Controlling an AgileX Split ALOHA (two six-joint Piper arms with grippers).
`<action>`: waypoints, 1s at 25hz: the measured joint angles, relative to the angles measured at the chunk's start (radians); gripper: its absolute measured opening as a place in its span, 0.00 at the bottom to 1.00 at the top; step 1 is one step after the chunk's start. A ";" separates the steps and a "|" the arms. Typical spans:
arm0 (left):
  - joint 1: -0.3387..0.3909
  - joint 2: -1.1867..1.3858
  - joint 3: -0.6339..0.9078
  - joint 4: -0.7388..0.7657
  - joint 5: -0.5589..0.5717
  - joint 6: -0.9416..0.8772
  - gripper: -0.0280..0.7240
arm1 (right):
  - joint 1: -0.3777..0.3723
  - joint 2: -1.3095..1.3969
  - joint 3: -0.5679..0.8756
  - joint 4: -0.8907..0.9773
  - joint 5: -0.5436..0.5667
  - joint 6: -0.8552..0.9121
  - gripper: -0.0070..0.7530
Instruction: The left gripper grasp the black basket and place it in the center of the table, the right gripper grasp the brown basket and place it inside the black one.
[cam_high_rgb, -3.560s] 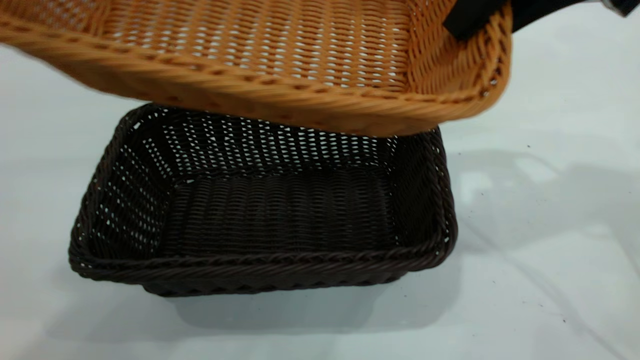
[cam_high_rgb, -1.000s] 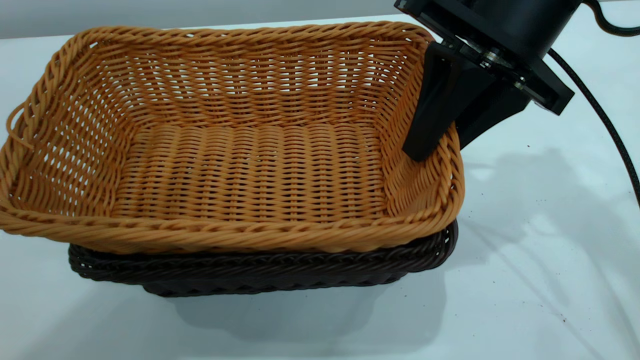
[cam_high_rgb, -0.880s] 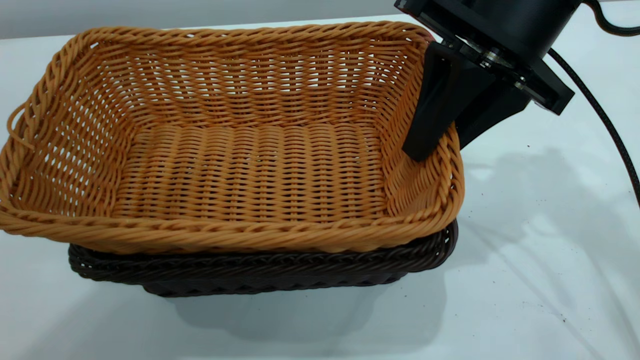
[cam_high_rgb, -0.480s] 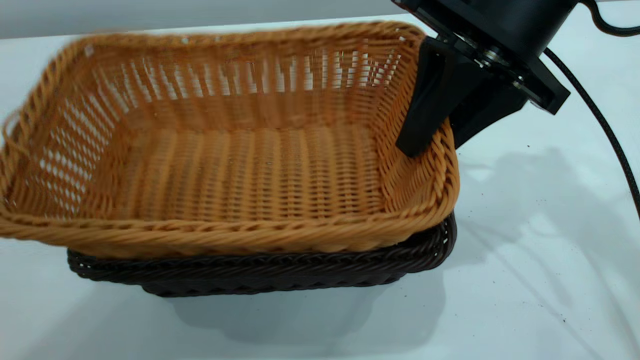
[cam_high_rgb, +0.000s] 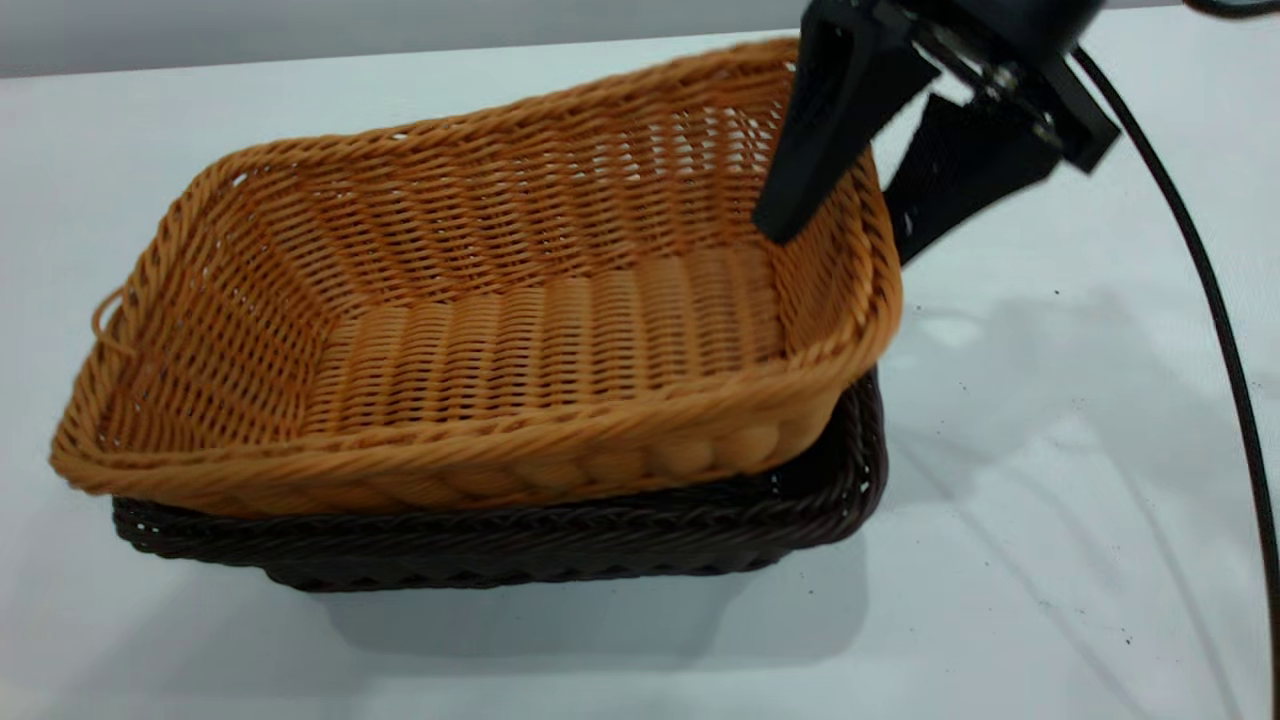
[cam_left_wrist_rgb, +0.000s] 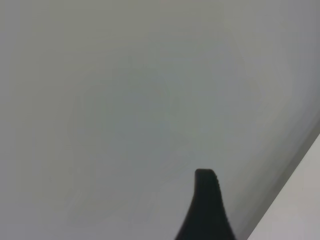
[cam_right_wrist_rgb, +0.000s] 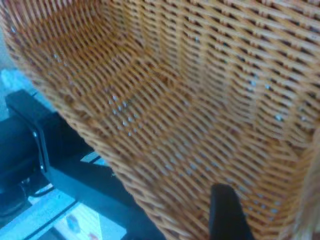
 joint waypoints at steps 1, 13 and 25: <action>0.000 0.000 0.000 0.000 0.000 -0.001 0.68 | 0.000 -0.001 -0.012 -0.011 0.000 0.016 0.50; 0.000 0.000 0.000 0.000 0.000 0.002 0.68 | 0.000 -0.072 -0.101 -0.133 -0.001 0.076 0.51; 0.000 0.000 0.000 -0.001 0.063 -0.009 0.68 | 0.000 -0.329 -0.101 -0.359 -0.001 0.147 0.46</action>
